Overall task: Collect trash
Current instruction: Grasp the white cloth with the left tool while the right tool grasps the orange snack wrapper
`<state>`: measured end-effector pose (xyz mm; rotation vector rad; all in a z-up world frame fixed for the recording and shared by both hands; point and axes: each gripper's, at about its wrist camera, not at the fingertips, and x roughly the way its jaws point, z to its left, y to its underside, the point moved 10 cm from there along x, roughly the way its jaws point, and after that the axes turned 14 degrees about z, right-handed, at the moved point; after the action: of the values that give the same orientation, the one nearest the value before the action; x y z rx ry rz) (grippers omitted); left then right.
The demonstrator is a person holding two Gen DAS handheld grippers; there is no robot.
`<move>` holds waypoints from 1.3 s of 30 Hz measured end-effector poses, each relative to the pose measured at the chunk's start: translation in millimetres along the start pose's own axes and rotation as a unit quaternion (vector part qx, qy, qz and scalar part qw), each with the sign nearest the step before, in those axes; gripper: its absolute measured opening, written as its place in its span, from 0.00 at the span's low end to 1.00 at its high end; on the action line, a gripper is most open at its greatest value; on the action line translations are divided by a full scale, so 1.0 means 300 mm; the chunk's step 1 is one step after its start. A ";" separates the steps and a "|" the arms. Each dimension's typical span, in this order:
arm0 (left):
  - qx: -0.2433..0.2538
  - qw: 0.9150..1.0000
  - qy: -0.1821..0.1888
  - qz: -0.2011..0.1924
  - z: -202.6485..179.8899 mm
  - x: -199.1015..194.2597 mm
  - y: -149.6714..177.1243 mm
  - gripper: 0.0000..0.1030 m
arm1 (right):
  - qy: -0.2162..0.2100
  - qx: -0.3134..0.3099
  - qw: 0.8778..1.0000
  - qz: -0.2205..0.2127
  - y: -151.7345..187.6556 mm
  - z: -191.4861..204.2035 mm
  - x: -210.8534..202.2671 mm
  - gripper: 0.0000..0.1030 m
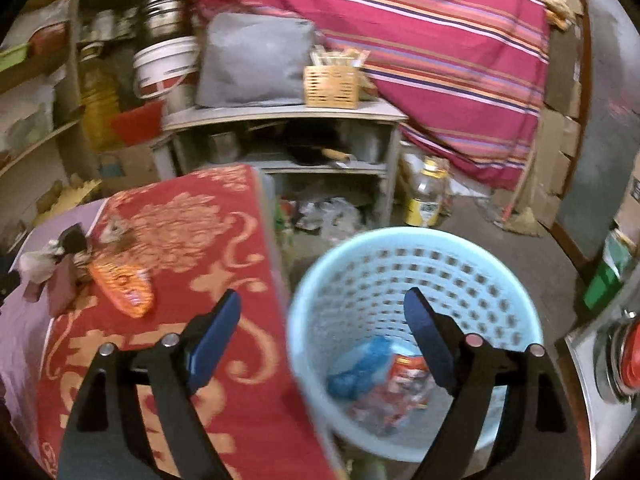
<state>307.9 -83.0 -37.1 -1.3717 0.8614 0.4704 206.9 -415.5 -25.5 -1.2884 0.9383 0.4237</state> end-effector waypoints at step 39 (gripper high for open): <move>-0.023 1.000 -0.015 0.006 0.232 0.038 -0.006 0.09 | -0.047 -0.144 0.985 0.079 0.053 0.635 0.264 0.80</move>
<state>334.0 -18.1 -46.8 -1.3986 0.8391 0.5228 307.9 -250.6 -98.8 -1.4446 0.9255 0.7589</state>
